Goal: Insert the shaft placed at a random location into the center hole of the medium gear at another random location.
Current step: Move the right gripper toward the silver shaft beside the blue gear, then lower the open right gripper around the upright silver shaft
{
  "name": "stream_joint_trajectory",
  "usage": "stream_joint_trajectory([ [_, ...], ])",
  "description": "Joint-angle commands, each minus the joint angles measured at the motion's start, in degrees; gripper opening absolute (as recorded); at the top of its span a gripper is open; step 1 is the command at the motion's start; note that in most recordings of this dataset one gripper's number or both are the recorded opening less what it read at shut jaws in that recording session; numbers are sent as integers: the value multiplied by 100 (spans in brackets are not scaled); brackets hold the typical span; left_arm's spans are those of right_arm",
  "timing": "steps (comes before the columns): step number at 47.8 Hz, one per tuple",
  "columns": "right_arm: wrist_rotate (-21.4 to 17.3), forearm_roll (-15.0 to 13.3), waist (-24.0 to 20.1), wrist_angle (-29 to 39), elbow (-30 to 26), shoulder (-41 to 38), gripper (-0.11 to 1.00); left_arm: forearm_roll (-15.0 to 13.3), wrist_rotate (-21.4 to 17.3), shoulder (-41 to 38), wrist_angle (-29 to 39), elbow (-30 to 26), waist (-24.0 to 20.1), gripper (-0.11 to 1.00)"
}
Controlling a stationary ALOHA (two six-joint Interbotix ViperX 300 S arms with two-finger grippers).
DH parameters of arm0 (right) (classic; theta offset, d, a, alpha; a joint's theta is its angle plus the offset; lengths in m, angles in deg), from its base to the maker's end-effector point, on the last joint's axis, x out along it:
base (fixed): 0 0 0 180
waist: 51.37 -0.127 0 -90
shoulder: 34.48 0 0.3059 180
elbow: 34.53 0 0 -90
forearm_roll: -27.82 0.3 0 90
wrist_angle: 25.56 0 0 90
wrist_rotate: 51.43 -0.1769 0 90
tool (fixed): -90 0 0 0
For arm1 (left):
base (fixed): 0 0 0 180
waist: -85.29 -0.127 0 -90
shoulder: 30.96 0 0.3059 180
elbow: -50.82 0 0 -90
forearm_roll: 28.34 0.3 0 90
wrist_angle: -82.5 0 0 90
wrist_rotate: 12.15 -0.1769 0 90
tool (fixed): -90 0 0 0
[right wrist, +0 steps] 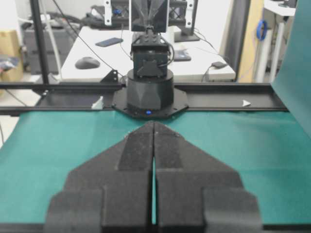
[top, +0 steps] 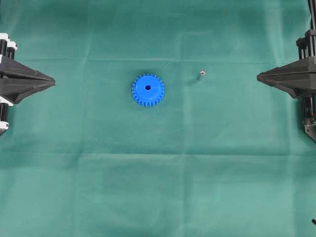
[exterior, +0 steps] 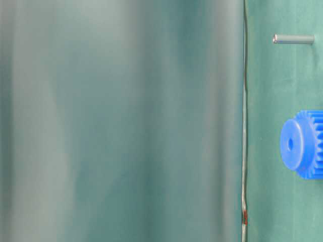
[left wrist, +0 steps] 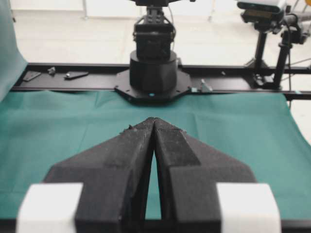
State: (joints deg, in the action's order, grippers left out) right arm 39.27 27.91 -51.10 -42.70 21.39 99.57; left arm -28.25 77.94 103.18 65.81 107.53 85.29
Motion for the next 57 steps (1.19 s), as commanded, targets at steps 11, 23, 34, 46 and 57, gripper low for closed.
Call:
stream_joint_trajectory([
  [11, -26, 9, 290, 97, -141, -299, 1, 62, 9, 158, 141, -255, -9, 0],
  [23, -35, 0, 703, 62, -114, -967, 1, 62, 9, 158, 246, -246, -9, 0],
  [34, -44, 9, 1107, -141, -141, -1942, 45, 62, 18, 158, 281, -246, -9, 0],
  [46, 44, 9, 1397, -1169, -132, -3410, 79, 62, 18, 158, 343, -246, -18, 0],
  [57, 44, 97, 1529, -1881, -149, -4491, 74, 62, 26, 158, 369, -237, -9, 0],
])
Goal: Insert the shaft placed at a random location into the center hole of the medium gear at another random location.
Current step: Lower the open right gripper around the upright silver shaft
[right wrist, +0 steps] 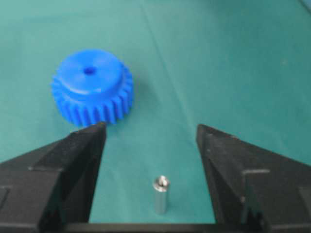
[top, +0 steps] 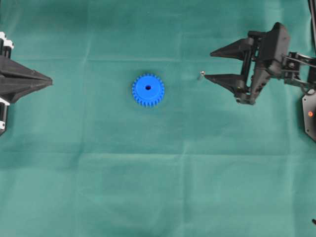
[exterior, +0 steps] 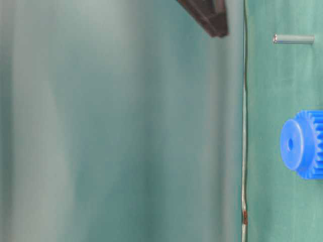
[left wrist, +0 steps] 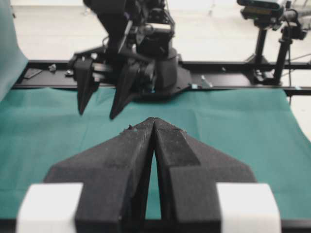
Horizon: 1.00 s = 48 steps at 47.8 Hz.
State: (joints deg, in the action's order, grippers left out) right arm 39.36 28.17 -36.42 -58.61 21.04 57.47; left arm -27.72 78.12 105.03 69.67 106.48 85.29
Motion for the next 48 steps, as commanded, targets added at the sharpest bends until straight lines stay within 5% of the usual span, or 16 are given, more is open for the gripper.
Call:
stream_joint_trajectory([
  [1, 35, 97, 53, -343, -114, -369, 74, 9, 9, -26, -18, -141, -18, 0],
  [19, 35, 316, 79, -1037, -246, -1538, 74, 9, 18, -53, 35, -132, -9, 0],
  [37, 35, 343, 79, -1055, -246, -1670, 72, 9, 62, -70, 70, -123, -9, 0],
  [48, 62, 255, 79, -1046, -229, -1670, 52, 9, 62, -70, 97, -123, -9, 0],
])
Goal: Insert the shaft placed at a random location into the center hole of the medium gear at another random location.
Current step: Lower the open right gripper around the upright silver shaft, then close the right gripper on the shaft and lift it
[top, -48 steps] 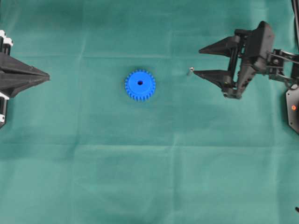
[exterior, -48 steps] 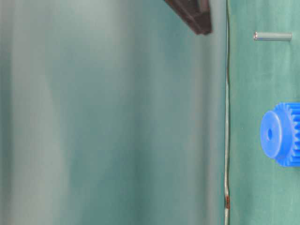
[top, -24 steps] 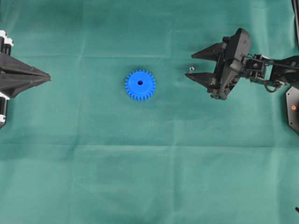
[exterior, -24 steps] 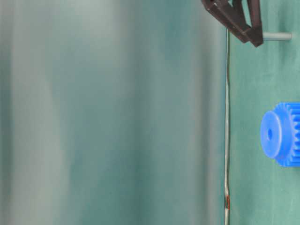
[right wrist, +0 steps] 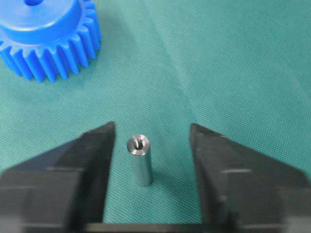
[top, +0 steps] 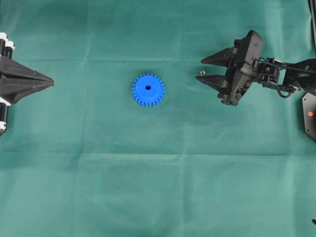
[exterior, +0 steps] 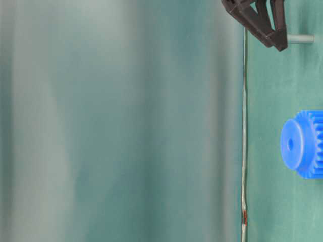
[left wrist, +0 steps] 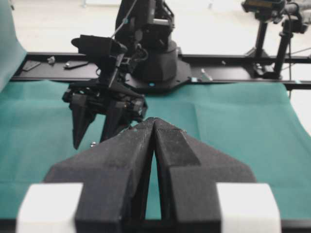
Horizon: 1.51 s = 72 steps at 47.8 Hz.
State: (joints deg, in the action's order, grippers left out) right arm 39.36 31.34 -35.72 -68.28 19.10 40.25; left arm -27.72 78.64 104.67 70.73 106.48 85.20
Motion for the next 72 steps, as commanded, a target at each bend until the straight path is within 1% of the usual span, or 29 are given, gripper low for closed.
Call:
stream_joint_trajectory([
  [1, 62, -88, 9, -70, -35, 53, 47, 9, 9, -35, -9, -123, -9, 0],
  [2, 62, -105, 18, -62, -44, 53, 40, 9, 9, -35, -9, -123, 0, 0],
  [7, 70, -149, 9, -62, -44, 53, 17, 9, 18, -35, 9, -123, 0, 0],
  [9, 70, -167, 18, -62, -35, 53, 13, 9, 18, -35, 9, -123, 0, 0],
  [27, 70, -185, 18, -44, -79, 70, 13, 9, 18, -35, 53, -123, 0, 0],
  [32, 70, -176, 9, 62, -123, 167, 13, 9, 18, -35, 44, -132, 0, 0],
  [36, 62, -176, 9, 290, -176, 343, 13, 9, 18, -35, 53, -123, 0, 0],
  [55, 62, -176, 9, 1863, -536, 1573, 13, 9, 62, -35, 88, -132, -9, 0],
  [60, 62, -176, 9, 2197, -633, 1749, 13, 9, 62, -35, 114, -132, 0, 0],
  [65, 62, -176, 0, 2399, -694, 1784, 13, 9, 62, -35, 114, -132, 0, 0],
  [72, 62, -176, 0, 2408, -703, 1758, 13, 9, 62, -35, 114, -132, 0, 0],
])
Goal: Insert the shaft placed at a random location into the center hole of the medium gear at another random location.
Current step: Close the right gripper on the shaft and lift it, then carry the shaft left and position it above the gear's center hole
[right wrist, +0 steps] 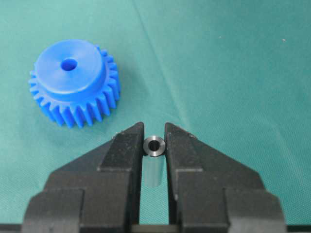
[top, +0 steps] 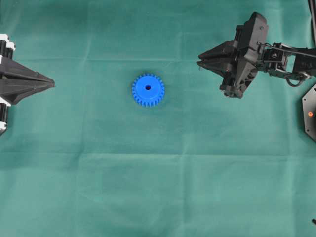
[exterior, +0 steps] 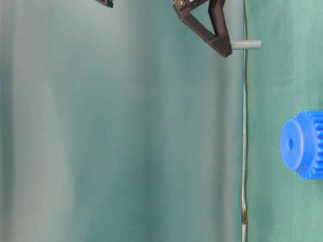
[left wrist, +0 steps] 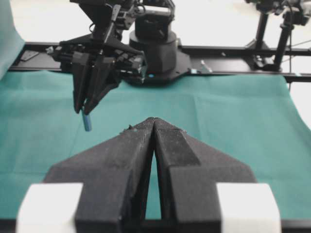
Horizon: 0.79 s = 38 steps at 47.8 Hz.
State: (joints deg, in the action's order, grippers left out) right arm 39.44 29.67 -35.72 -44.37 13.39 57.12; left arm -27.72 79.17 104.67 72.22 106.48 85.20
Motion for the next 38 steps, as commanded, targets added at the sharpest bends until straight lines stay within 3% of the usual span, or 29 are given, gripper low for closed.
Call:
stream_joint_trajectory([
  [1, 53, -9, -9, 18, -132, 70, 13, 9, 9, -35, -35, -123, -9, 0],
  [24, 35, -9, -123, -88, -237, -35, 13, 9, 9, -35, -26, -132, 0, 0],
  [38, 26, -9, -439, -62, -809, -554, 13, 9, 18, -35, -26, -123, 0, 0],
])
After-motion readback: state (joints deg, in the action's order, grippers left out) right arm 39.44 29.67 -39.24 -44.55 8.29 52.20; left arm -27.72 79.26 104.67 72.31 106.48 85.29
